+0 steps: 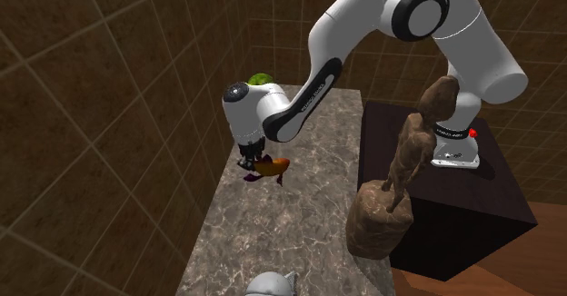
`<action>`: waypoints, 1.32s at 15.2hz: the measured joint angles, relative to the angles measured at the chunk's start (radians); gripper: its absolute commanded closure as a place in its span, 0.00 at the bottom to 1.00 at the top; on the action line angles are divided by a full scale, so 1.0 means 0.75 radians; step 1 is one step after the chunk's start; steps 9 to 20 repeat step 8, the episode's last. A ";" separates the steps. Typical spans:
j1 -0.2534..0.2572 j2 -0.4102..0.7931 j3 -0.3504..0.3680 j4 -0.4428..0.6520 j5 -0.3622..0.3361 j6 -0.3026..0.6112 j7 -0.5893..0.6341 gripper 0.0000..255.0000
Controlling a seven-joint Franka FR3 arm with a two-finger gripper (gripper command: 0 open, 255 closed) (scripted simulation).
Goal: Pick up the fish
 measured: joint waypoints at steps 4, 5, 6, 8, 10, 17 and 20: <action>-0.005 -0.047 0.012 -0.005 0.013 -0.042 -0.010 1.00; -0.010 -0.068 0.016 -0.015 0.017 -0.052 -0.014 1.00; -0.010 -0.079 0.018 -0.016 0.020 -0.061 -0.016 1.00; -0.014 -0.098 0.022 -0.023 0.025 -0.075 -0.021 1.00; -0.014 -0.098 0.022 -0.023 0.025 -0.075 -0.021 1.00; -0.014 -0.098 0.022 -0.023 0.025 -0.075 -0.021 1.00; -0.014 -0.098 0.022 -0.023 0.025 -0.075 -0.021 1.00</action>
